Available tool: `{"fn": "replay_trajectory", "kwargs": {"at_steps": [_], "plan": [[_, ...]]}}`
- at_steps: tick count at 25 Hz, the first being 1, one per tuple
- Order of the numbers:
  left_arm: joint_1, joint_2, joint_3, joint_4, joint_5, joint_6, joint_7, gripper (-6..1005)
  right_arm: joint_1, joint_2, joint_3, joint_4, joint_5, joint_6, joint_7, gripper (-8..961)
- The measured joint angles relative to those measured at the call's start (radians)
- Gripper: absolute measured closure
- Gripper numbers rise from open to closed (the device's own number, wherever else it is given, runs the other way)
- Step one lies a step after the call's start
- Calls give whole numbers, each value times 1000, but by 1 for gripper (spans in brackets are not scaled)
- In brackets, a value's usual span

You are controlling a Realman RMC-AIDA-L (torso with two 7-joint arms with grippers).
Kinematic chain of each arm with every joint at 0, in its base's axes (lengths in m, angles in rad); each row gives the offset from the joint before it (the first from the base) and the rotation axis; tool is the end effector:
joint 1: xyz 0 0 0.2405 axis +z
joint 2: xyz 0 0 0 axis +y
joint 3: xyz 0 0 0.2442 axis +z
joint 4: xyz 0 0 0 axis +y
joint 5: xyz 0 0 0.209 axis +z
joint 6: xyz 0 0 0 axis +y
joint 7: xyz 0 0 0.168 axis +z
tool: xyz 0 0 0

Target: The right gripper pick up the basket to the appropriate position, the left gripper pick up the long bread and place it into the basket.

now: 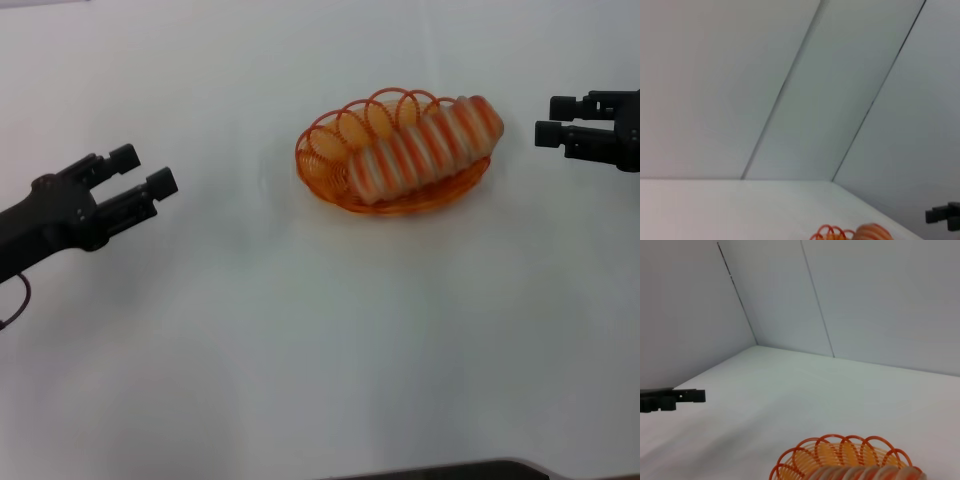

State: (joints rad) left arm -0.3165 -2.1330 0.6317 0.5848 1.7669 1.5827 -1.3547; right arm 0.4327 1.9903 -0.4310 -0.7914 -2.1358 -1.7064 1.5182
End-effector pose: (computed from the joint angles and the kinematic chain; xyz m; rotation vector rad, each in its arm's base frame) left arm -0.2786 0.2852 -0.0142 -2.3877 -0.9132 -1.0301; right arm 0.2995 0.3112 0.0662 -2.5425 0.8328 0.6264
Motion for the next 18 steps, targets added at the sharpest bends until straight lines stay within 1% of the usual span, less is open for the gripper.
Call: {"fn": "replay_trajectory", "kwargs": {"at_steps": [2, 6, 18], "plan": [[-2, 3, -15, 0, 30, 11, -1, 184, 1, 0, -3, 0, -1, 0, 3, 433], [-2, 3, -15, 1, 39, 15, -1, 221, 1, 1, -10, 1, -3, -3, 6, 433], [-9, 4, -17, 1, 43, 15, -2, 221, -6, -1, -19, 26, -4, 1, 3, 433]]}}
